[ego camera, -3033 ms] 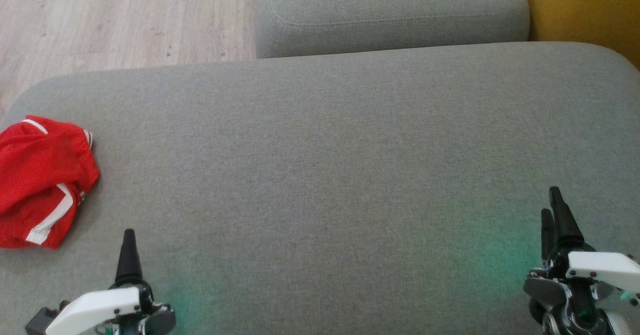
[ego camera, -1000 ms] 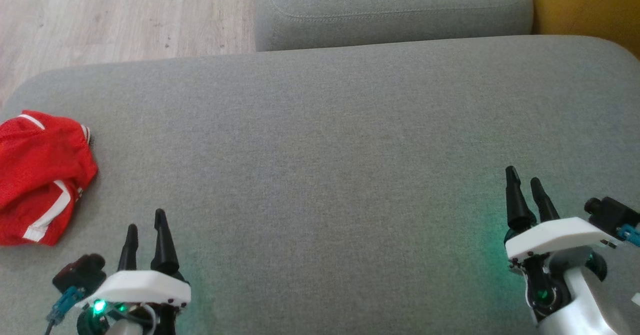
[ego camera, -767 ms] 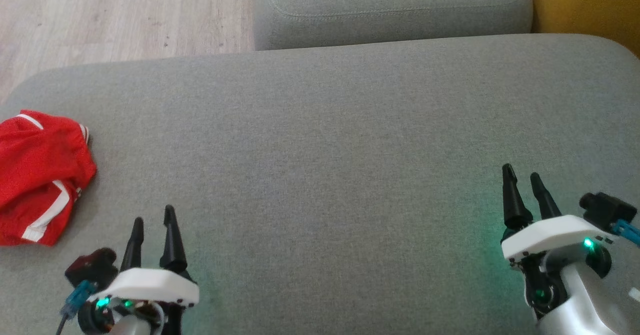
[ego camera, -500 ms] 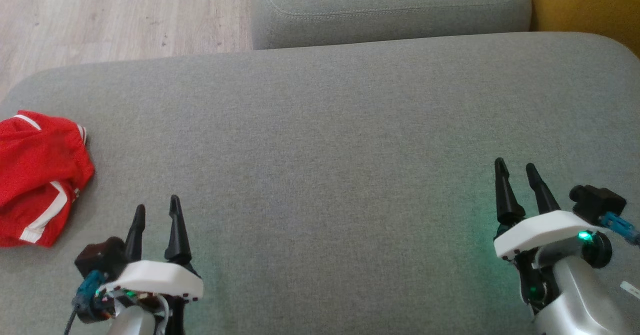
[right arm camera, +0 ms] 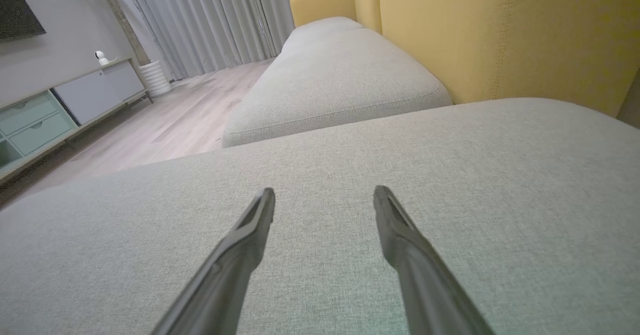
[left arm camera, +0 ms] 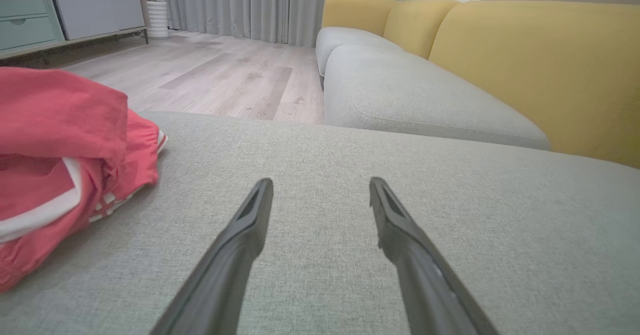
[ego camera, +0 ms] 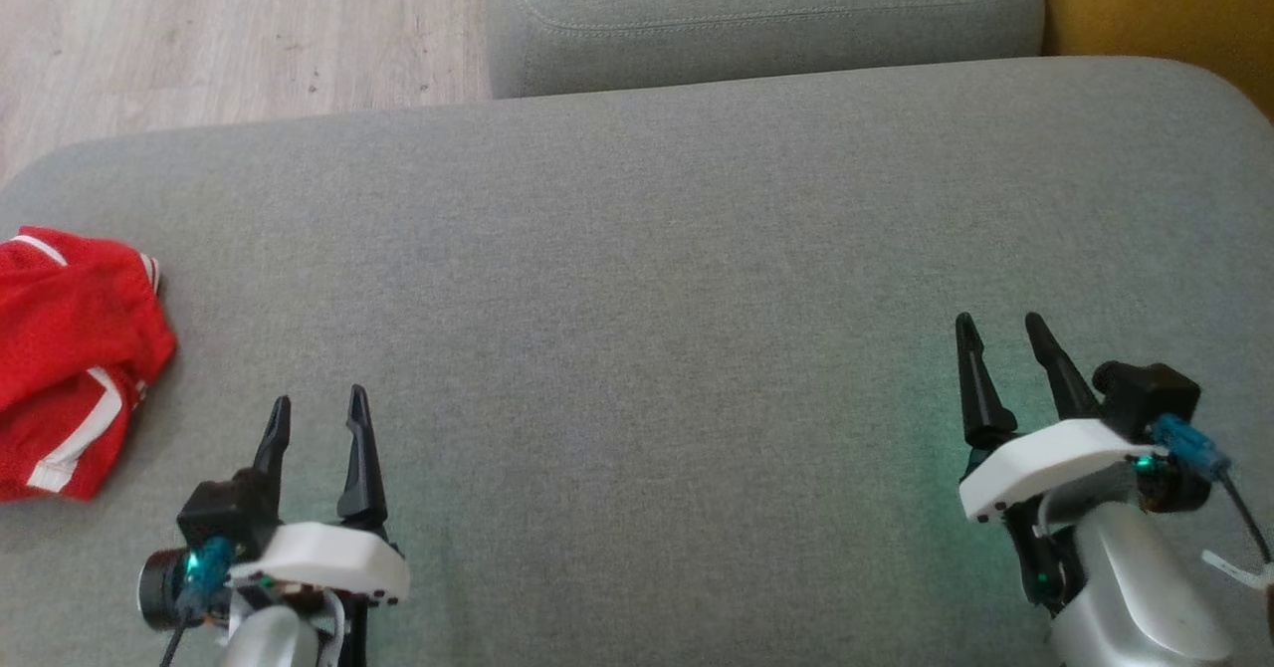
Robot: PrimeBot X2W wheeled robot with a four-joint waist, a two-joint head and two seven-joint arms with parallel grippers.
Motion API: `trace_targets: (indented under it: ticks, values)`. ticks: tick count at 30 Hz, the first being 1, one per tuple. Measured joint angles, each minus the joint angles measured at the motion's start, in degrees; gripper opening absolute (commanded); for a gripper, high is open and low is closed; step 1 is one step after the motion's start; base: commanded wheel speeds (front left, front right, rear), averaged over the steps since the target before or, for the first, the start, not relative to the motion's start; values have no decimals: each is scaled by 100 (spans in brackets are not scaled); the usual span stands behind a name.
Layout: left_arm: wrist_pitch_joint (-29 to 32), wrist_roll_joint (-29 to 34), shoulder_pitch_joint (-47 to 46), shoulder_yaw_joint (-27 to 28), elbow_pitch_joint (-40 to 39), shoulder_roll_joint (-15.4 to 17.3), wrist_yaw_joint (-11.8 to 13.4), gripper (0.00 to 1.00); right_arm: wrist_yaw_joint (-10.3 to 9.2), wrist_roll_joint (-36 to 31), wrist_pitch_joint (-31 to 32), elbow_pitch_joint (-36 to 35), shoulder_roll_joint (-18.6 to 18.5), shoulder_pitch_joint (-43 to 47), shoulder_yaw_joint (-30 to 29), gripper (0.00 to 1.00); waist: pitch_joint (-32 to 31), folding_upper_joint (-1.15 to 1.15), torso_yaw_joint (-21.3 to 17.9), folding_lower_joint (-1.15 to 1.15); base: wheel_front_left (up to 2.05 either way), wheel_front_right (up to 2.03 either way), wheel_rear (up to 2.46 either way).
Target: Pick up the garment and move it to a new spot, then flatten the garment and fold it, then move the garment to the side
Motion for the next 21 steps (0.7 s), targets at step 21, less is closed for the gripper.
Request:
trace_targets:
  ticks: [21]
  values:
    - [-331,1359,70,99,240,-65,90,100,0,-1480,-345,226,73,14,-27,100,-62,0,38,0,0,0,0]
